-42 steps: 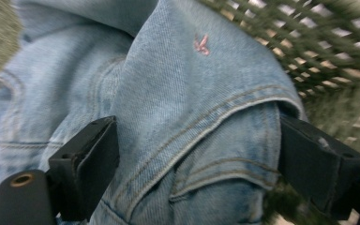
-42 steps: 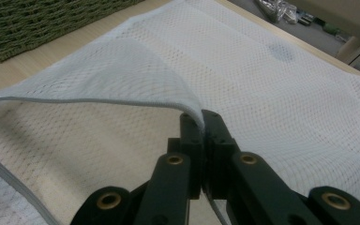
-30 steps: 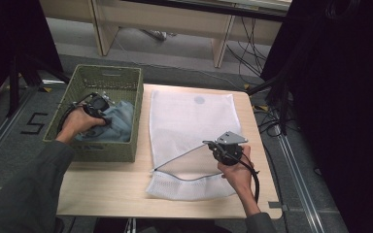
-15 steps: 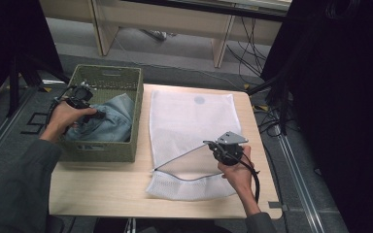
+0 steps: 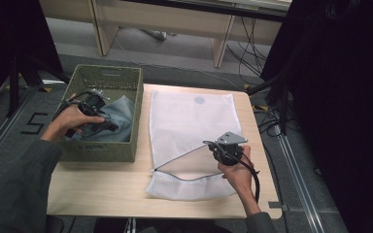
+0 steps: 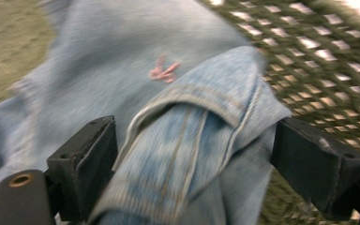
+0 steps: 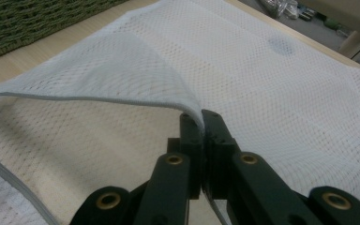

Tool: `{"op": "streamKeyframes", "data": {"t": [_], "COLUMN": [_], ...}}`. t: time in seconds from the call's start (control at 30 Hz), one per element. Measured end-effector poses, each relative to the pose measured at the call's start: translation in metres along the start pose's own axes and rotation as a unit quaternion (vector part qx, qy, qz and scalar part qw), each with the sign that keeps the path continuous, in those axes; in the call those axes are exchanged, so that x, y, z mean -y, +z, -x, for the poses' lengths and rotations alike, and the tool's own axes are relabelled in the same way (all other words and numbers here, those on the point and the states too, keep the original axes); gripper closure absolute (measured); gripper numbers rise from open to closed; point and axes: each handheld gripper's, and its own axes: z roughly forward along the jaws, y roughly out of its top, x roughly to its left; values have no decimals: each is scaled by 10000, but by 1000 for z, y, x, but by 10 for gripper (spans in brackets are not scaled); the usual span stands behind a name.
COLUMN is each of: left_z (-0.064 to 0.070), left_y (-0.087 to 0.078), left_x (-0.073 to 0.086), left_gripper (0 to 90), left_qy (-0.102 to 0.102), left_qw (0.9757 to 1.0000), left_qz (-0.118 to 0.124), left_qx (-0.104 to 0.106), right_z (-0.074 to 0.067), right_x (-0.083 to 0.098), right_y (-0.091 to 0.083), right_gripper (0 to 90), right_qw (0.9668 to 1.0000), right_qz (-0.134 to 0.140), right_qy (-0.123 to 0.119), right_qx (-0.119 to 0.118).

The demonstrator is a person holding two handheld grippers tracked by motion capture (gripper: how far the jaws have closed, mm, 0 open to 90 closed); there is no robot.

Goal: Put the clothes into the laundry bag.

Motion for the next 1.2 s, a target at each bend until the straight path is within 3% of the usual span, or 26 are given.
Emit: {"op": "streamKeyframes", "data": {"t": [0.03, 0.1, 0.13, 0.23, 0.27, 0.3, 0.33, 0.4, 0.43, 0.47, 0.53, 0.57, 0.6, 0.63, 0.67, 0.7, 0.73, 0.77, 0.83, 0.87, 0.93, 1.0, 1.03, 1.17, 1.2], "left_z": [2, 6, 5, 3, 2, -2, -2, -8, -8, -11, -12, -13, -13, -12, -11, -11, -11, -10, -16, -15, -16, -16, -17, -20, -20], "left_y": [4, 13, 16, 29, 32, 37, 37, 44, 44, 45, 46, 45, 44, 44, 45, 50, 50, 54, 55, 56, 54, 51, 49, 45, 45], "left_x": [0, 0, 0, 0, 1, 0, 0, 2, 2, 1, 2, 2, 2, 1, 0, 2, 2, 5, 10, 11, 13, 13, 12, 13, 13], "left_gripper": [112, 69, 86, 88, 80, 79, 71, 30, 16, 16, 0, 0, 0, 0, 0, 0, 0, 0, 0, 0, 54, 173, 173, 414, 459], "left_qy": [61, 193, 543, 595, 539, 485, 485, 75, 75, -1, -328, -339, -482, -657, -684, -626, -626, -715, -482, -524, -353, -455, -565, -713, -949], "left_qw": [9999, 9991, 9956, 9929, 9920, 9891, 9891, 9870, 9870, 9852, 9835, 9819, 9797, 9748, 9733, 9762, 9762, 9787, 9834, 9849, 9858, 9858, 9865, 9858, 9843], "left_qz": [-94, -297, -622, -845, -911, -1035, -1035, -1142, -1142, -1205, -1209, -1268, -1281, -1371, -1408, -1370, -1370, -1337, -1295, -1171, -1174, -1156, -1099, -1082, -900], "left_qx": [-6, -215, -433, -588, -681, -931, -931, -1125, -1125, -1215, -1308, -1363, -1463, -1631, -1681, -1562, -1562, -1382, -1180, -1159, -1147, -1132, -1076, -1071, -1181], "right_z": [0, 0, 0, 0, 0, -1, -1, -2, -2, -2, -1, -1, -1, -1, 0, -3, -3, -3, -3, -1, -1, -3, -3, -2, -2], "right_x": [0, 0, 0, 0, 0, 0, 0, 0, 0, 0, 1, 0, 1, 1, 1, 2, 2, 2, 1, 1, 1, 1, 1, 1, 1], "right_y": [0, 0, -1, 0, -1, 0, 0, 1, 1, 1, 0, 0, 0, 0, 0, 0, 0, 0, -1, 0, 1, 0, 0, 1, 0], "right_gripper": [885, 884, 884, 883, 883, 883, 883, 883, 883, 883, 883, 883, 883, 883, 883, 883, 883, 883, 883, 883, 882, 883, 883, 883, 883], "right_qw": [10000, 10000, 10000, 10000, 10000, 10000, 10000, 10000, 10000, 10000, 9999, 10000, 10000, 10000, 10000, 9998, 9998, 9998, 9999, 10000, 10000, 9999, 9999, 10000, 10000], "right_qz": [-9, -35, -41, -37, -69, -28, -28, -27, -27, -25, -52, -55, -39, -47, -41, -127, -127, -137, -132, -46, -66, -137, -137, -30, -43], "right_qy": [-16, -21, -20, -43, -41, -37, -37, -58, -58, -59, -82, -34, -34, 7, -44, 105, 105, 112, 72, -32, -33, 38, 38, -37, -49], "right_qx": [1, -15, -20, -16, -43, -15, -15, -16, -16, -17, -40, -45, -38, -43, -31, -70, -70, -74, -81, -49, -46, -84, -84, -28, -33]}}
